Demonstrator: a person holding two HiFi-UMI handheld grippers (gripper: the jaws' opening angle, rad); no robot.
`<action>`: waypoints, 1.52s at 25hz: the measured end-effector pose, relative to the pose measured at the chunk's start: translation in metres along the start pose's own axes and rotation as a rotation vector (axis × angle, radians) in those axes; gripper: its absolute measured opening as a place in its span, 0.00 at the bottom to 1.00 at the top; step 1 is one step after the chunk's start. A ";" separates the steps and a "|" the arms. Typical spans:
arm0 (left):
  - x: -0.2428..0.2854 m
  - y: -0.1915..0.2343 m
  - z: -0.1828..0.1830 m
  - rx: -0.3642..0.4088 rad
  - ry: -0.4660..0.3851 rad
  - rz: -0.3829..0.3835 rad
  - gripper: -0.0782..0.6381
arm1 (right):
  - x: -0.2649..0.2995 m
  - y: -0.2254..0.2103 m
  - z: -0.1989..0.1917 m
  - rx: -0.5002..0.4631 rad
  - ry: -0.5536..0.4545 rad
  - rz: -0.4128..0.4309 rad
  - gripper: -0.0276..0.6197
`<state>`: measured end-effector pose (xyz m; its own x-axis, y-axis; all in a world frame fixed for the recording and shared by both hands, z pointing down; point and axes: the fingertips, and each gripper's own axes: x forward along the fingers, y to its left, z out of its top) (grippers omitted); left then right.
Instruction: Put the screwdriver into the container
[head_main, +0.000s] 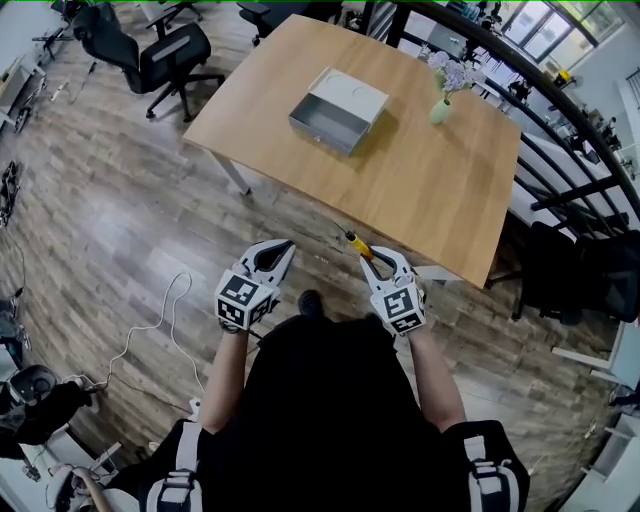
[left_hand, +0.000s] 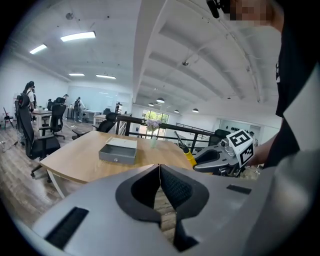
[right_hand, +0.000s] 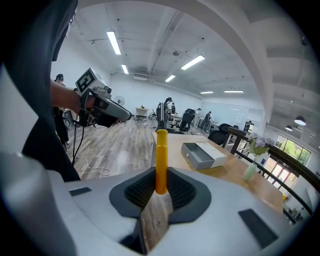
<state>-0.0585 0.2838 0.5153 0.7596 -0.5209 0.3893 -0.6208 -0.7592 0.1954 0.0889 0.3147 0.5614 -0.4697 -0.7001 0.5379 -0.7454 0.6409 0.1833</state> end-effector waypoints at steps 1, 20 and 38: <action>-0.001 0.001 -0.001 0.001 -0.001 -0.004 0.14 | 0.001 0.001 -0.001 0.003 0.005 -0.004 0.17; -0.019 0.026 -0.014 -0.088 -0.010 0.019 0.14 | 0.024 0.010 0.013 -0.026 0.034 0.021 0.17; 0.020 0.072 0.039 -0.082 -0.024 0.172 0.14 | 0.093 -0.074 0.058 -0.082 -0.054 0.138 0.17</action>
<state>-0.0805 0.2030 0.5022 0.6444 -0.6502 0.4023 -0.7551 -0.6242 0.2006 0.0730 0.1840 0.5499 -0.5913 -0.6182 0.5179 -0.6318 0.7542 0.1788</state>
